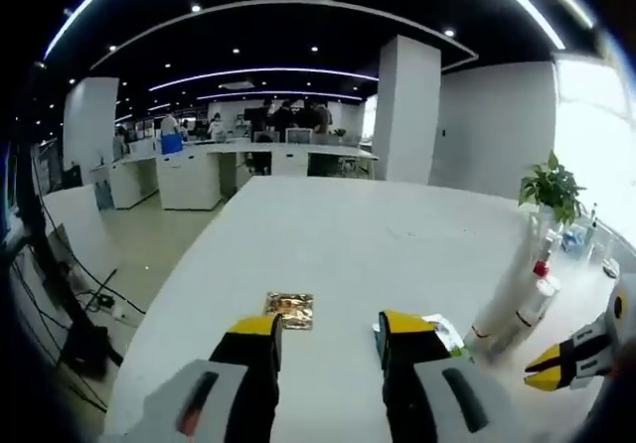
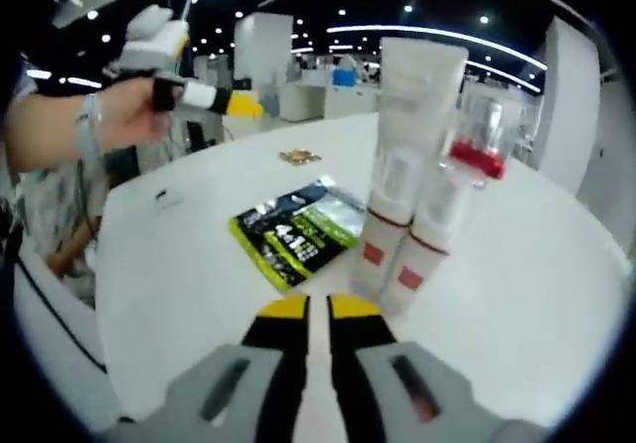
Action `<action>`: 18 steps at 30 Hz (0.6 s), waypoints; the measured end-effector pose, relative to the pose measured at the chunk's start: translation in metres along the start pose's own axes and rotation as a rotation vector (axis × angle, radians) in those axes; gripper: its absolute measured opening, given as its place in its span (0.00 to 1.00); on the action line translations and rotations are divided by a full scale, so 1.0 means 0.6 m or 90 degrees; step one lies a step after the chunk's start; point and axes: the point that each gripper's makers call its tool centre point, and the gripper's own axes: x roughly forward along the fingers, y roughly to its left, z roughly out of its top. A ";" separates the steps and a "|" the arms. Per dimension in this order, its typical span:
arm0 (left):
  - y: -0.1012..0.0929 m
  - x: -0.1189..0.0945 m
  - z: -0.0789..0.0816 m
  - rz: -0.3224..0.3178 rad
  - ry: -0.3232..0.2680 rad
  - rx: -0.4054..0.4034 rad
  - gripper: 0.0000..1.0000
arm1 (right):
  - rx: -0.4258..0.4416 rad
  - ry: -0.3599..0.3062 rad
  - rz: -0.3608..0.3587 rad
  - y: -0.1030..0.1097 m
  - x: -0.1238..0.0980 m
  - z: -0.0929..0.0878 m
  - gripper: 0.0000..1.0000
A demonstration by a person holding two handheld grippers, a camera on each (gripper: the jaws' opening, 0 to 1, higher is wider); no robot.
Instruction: Arrange the skincare products in the storage area until every visible bottle or jar stands upright without overlapping.
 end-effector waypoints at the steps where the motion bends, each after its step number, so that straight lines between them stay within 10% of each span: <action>1: 0.005 0.004 0.004 0.004 0.002 0.009 0.44 | 0.004 -0.001 -0.002 -0.002 -0.003 0.000 0.06; 11: 0.040 0.052 0.035 0.036 0.057 0.066 0.53 | 0.032 0.008 -0.017 -0.011 -0.023 -0.011 0.06; 18: 0.054 0.098 0.036 0.025 0.132 0.007 0.61 | 0.049 0.017 -0.024 -0.014 -0.034 -0.016 0.07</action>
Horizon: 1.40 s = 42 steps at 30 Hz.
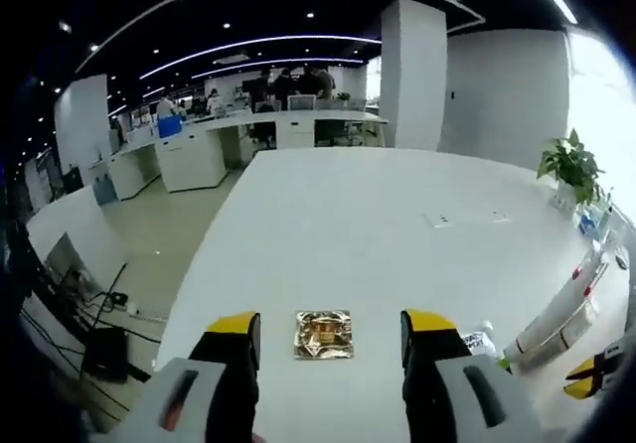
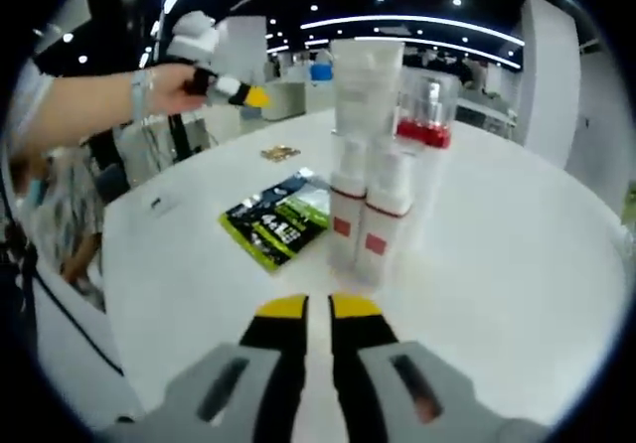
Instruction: Arrange the skincare products in the storage area until every visible bottle or jar stands upright without overlapping.
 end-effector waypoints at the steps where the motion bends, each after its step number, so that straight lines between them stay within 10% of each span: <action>1: -0.003 0.007 -0.001 -0.010 0.021 -0.013 0.62 | 0.002 0.001 -0.001 -0.001 -0.001 -0.001 0.07; 26: -0.003 0.133 -0.073 0.000 0.318 0.084 0.74 | 0.021 0.009 -0.051 -0.027 -0.021 0.004 0.07; 42: 0.008 0.152 -0.103 0.015 0.394 0.058 0.72 | 0.023 0.032 -0.079 -0.043 -0.034 -0.015 0.07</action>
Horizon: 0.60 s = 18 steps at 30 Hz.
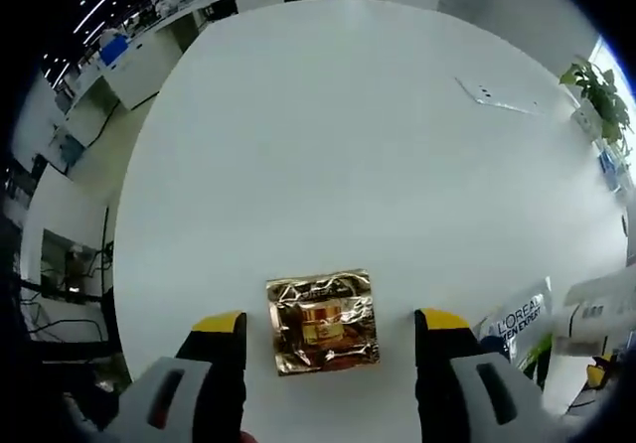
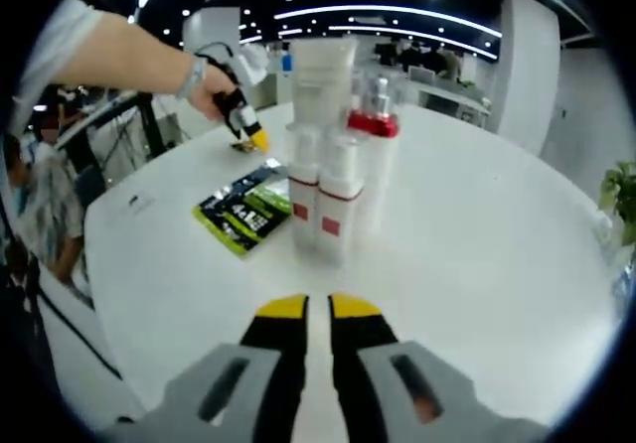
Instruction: Arrange the skincare products in the storage area until every visible bottle or jar stands upright without overlapping.
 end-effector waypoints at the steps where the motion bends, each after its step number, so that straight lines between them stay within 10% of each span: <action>1: 0.001 0.001 0.002 0.001 0.001 0.007 0.72 | 0.001 0.001 -0.002 -0.001 -0.001 -0.001 0.07; 18: -0.005 -0.003 -0.007 0.005 0.087 0.013 0.65 | 0.001 0.011 -0.009 -0.003 0.001 -0.006 0.06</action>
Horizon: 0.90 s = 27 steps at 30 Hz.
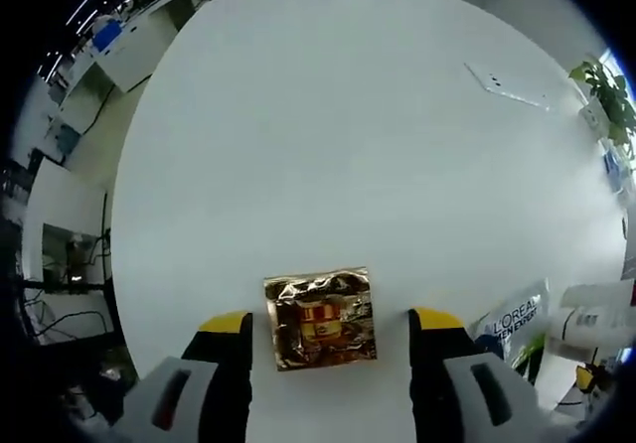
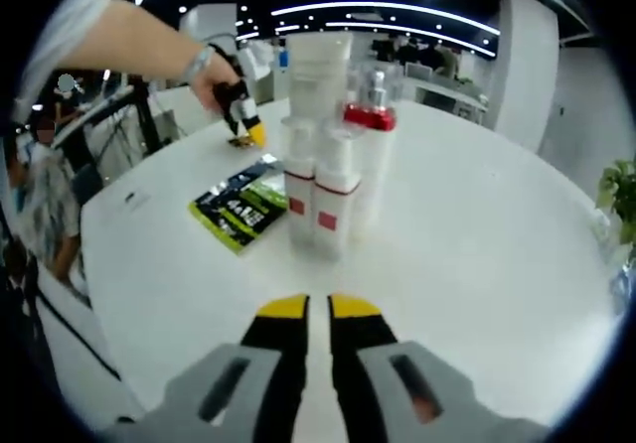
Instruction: Arrange the skincare products in the storage area until every visible bottle or jar stands upright without overlapping.
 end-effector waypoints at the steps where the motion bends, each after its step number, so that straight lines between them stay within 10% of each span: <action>1: -0.001 0.000 0.000 0.000 0.004 0.000 0.63 | 0.001 0.000 -0.001 0.000 0.000 0.000 0.06; 10: -0.002 -0.004 -0.010 -0.001 0.050 0.012 0.42 | 0.004 0.005 0.002 0.004 0.001 -0.004 0.06; 27: -0.004 -0.014 -0.019 -0.015 0.057 0.010 0.40 | -0.005 0.007 0.005 0.002 0.001 -0.004 0.06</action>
